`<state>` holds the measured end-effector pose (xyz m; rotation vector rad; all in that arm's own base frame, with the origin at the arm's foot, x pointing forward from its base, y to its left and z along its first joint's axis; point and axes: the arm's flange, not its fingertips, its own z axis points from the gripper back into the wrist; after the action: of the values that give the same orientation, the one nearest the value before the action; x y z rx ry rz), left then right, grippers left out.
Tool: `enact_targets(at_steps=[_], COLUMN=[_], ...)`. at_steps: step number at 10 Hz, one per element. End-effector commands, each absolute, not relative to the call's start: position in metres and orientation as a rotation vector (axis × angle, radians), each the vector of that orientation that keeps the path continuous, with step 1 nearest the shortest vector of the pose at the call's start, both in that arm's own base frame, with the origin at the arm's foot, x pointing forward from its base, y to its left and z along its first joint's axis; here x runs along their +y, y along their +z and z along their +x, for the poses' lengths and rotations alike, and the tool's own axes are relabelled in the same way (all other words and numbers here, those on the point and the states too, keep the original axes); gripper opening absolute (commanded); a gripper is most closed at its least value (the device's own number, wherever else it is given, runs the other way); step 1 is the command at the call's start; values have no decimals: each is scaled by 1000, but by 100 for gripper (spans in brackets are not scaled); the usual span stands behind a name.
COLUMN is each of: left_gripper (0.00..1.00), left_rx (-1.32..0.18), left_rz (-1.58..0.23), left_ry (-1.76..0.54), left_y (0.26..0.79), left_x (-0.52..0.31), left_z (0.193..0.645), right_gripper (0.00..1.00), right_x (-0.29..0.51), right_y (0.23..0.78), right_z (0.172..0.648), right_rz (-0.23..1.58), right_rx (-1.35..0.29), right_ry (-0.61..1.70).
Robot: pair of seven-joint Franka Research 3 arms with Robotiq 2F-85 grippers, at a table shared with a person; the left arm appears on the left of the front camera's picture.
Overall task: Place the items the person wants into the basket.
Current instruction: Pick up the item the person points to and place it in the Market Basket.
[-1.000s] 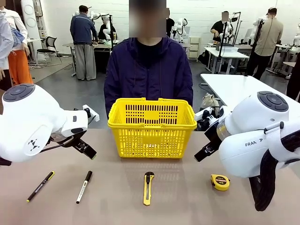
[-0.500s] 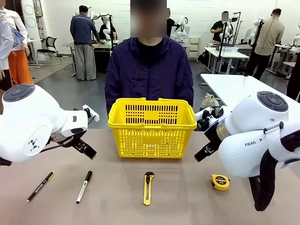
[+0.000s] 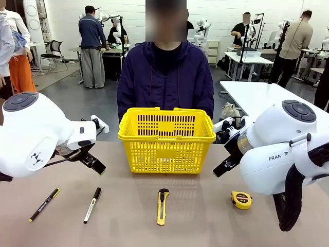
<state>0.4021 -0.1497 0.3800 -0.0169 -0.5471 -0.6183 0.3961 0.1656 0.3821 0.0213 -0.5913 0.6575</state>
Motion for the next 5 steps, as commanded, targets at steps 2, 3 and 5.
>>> enact_targets(at_steps=[2, 3, 5], left_gripper=[100, 100, 100], left_rx=[-560, -563, -596], left_rz=[78, 76, 118], left_ry=[-613, -612, -629], left_y=[454, 479, 527], left_x=[-131, -125, -129], left_z=[341, 333, 315], right_gripper=[100, 100, 100], right_x=[133, 125, 124], right_y=[447, 474, 533], right_z=[331, 316, 285], right_rz=[-61, -76, -163], right_rx=[-621, -625, -616], right_ry=[623, 617, 599])
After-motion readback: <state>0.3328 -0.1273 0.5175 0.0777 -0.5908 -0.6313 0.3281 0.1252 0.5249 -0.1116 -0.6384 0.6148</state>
